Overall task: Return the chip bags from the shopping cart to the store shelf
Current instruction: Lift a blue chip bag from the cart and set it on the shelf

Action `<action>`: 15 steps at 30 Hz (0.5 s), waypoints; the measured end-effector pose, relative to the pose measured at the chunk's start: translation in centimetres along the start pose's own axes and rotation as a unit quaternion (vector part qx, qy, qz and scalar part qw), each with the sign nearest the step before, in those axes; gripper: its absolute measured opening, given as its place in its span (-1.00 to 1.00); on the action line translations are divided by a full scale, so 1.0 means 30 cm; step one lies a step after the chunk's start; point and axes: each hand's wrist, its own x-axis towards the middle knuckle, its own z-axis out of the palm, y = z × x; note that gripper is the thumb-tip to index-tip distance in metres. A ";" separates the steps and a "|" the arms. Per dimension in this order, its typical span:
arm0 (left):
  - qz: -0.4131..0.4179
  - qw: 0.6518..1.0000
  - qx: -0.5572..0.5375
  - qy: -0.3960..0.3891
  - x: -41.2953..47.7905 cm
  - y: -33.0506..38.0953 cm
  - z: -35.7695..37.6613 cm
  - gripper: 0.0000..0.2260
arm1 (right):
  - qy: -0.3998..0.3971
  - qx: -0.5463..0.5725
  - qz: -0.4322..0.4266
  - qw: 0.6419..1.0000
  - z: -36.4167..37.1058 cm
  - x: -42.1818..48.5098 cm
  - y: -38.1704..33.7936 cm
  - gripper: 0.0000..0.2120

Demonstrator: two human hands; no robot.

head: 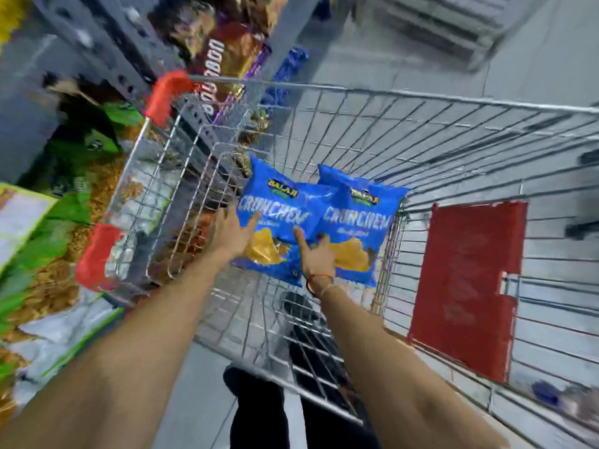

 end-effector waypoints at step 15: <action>-0.138 0.982 -0.111 -0.070 0.150 -0.080 0.083 -0.16 | 0.003 0.231 0.030 0.972 0.101 0.094 -0.053 -0.14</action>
